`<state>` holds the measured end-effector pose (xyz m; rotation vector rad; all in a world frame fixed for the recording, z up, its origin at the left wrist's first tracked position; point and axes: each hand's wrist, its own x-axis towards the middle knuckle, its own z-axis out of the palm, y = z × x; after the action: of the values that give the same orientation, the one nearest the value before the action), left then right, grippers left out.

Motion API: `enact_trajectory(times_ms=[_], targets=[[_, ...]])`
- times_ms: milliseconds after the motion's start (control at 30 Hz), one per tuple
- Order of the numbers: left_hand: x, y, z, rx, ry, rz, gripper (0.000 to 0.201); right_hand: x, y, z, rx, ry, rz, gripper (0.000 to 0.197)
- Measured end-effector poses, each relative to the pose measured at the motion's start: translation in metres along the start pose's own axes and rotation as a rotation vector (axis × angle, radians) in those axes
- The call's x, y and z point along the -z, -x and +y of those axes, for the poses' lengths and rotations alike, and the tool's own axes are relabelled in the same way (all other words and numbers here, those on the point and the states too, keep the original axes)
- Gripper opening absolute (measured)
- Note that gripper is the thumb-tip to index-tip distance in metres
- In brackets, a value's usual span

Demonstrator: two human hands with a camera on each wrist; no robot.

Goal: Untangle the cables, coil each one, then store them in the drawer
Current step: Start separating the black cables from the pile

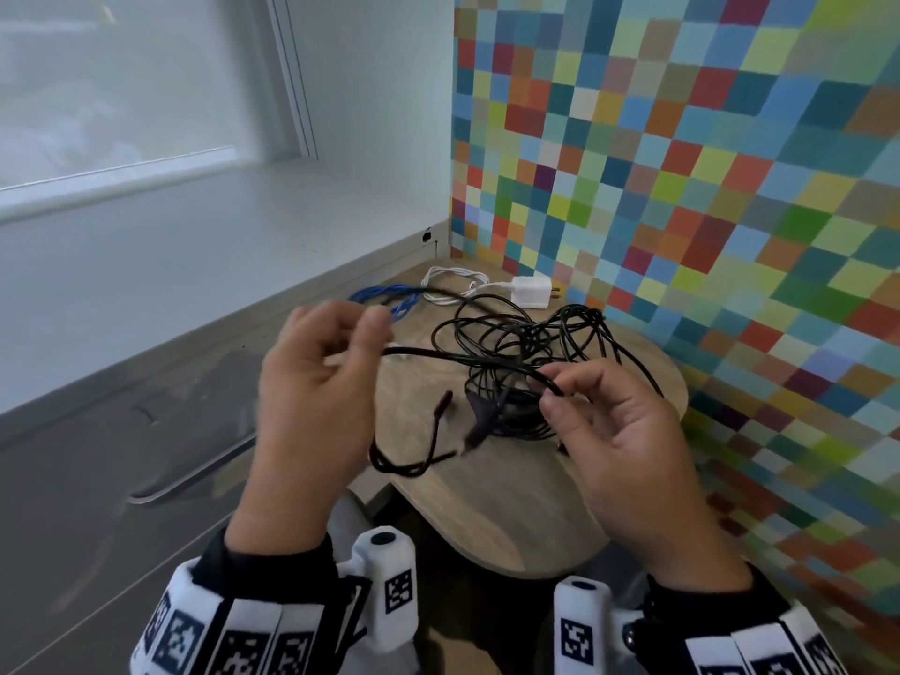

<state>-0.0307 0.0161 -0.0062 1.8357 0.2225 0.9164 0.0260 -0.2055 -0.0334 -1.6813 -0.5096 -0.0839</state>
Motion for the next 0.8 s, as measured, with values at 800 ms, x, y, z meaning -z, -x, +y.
enact_trajectory(times_ms=[800], targets=[[0.022, -0.003, 0.005, 0.066, 0.015, -0.294, 0.025, 0.005, -0.009, -0.013, -0.212, -0.459, 0.314, 0.013]])
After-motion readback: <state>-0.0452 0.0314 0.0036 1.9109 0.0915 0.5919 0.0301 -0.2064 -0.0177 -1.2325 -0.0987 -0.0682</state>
